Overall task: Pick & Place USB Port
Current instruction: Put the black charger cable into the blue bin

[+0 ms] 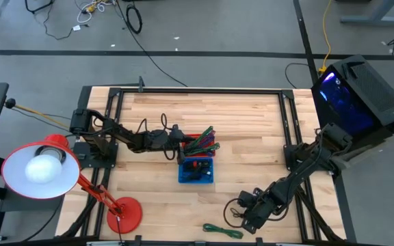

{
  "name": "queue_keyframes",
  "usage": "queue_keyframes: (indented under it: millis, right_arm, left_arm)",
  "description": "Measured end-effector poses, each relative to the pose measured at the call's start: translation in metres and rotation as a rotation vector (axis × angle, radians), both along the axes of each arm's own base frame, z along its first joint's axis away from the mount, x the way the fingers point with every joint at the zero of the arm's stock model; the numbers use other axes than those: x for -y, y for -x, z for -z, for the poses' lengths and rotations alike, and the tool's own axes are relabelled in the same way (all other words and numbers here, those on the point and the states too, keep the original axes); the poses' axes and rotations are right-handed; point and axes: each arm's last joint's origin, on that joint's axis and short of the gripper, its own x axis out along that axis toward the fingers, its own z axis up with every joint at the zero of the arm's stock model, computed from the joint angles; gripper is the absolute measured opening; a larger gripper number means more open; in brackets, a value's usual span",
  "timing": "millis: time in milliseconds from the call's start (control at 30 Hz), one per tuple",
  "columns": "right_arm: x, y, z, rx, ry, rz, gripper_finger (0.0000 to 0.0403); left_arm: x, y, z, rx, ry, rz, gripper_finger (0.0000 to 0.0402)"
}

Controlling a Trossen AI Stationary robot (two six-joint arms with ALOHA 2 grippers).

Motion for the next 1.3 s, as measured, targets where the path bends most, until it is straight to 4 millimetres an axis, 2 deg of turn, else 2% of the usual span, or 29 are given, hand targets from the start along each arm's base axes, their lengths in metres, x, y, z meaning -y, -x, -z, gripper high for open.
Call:
queue_keyframes:
  millis: [267,567,667,800,900,1067,1133,1300]
  right_arm:
    - [-0.002,-0.002,0.013,-0.026,0.025,-0.018,0.0151]
    - [-0.006,-0.006,0.031,-0.056,0.050,-0.037,0.0144]
    - [-0.006,-0.005,0.036,-0.080,0.067,-0.046,0.0117]
    - [-0.004,-0.003,0.038,-0.094,0.103,-0.125,0.0024]
    - [-0.001,-0.001,0.038,-0.118,0.128,-0.150,0.0018]
    - [0.009,-0.006,0.026,-0.110,0.083,-0.208,0.0010]
    - [0.021,-0.005,0.017,-0.111,0.114,-0.219,0.0010]
    - [0.051,-0.005,-0.019,-0.029,0.218,-0.184,0.0008]
  left_arm:
    - [0.000,0.000,0.000,0.000,-0.001,0.000,0.0190]
    - [0.000,0.000,0.000,-0.001,-0.002,0.000,0.0190]
    - [0.000,0.000,0.000,-0.001,-0.002,0.000,0.0190]
    - [0.000,0.000,0.000,-0.001,-0.002,0.000,0.0190]
    - [0.000,0.000,0.000,-0.001,-0.002,0.000,0.0190]
    - [0.000,0.000,0.000,-0.001,-0.002,0.000,0.0190]
    - [0.000,0.000,0.000,-0.001,-0.002,0.000,0.0190]
    - [0.000,0.001,0.003,-0.028,-0.001,0.000,0.0190]
